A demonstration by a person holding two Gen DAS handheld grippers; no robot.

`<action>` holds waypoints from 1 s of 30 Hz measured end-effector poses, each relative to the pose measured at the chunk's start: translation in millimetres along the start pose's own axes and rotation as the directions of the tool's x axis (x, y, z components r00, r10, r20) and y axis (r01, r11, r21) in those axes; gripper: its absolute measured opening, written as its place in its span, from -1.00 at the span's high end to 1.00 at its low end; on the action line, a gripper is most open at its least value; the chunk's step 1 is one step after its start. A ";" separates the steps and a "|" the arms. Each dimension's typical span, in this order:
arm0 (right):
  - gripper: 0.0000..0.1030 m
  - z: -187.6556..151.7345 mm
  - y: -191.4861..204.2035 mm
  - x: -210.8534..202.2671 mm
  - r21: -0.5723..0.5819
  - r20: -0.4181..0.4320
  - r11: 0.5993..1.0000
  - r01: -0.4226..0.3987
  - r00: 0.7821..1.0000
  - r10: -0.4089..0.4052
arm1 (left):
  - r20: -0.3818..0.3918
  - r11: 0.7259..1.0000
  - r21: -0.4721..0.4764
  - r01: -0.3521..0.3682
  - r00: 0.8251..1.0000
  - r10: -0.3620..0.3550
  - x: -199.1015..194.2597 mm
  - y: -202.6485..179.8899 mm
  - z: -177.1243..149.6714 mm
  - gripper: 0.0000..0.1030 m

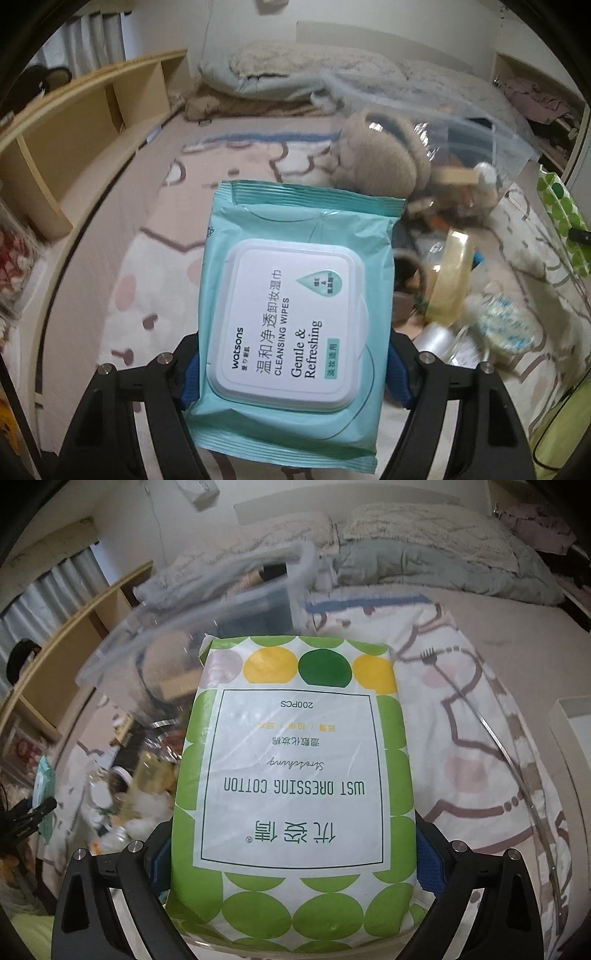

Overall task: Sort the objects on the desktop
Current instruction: 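Lift both held packs up and carry them toward the plastic box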

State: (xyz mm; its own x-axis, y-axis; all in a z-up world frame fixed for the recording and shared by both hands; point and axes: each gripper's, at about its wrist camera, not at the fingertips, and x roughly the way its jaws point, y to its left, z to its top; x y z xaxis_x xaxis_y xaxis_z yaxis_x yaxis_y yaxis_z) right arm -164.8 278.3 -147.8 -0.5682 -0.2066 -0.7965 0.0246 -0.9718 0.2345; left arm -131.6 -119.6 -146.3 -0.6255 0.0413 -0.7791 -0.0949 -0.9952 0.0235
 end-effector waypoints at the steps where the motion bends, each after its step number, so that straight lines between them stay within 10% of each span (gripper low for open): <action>1: -0.92 5.0 2.0 -6.3 0.002 0.015 1.000 -0.002 1.000 0.002 | 0.011 1.000 0.004 0.005 1.000 -0.005 -5.9 -3.0 4.9 -0.49; 30: -0.92 101.2 65.1 -117.9 0.062 0.190 0.994 -0.088 0.979 0.075 | 0.207 0.995 0.064 0.072 0.975 -0.084 -114.1 -111.2 149.6 -0.49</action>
State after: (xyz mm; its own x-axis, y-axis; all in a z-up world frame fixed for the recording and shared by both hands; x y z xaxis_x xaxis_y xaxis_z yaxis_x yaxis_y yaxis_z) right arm -179.5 250.9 17.8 -0.7109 -0.2533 -0.6560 0.0237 -0.9410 0.3377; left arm -165.6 -0.4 33.6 -0.7621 0.1423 -0.6317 -0.1893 -0.9819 0.0072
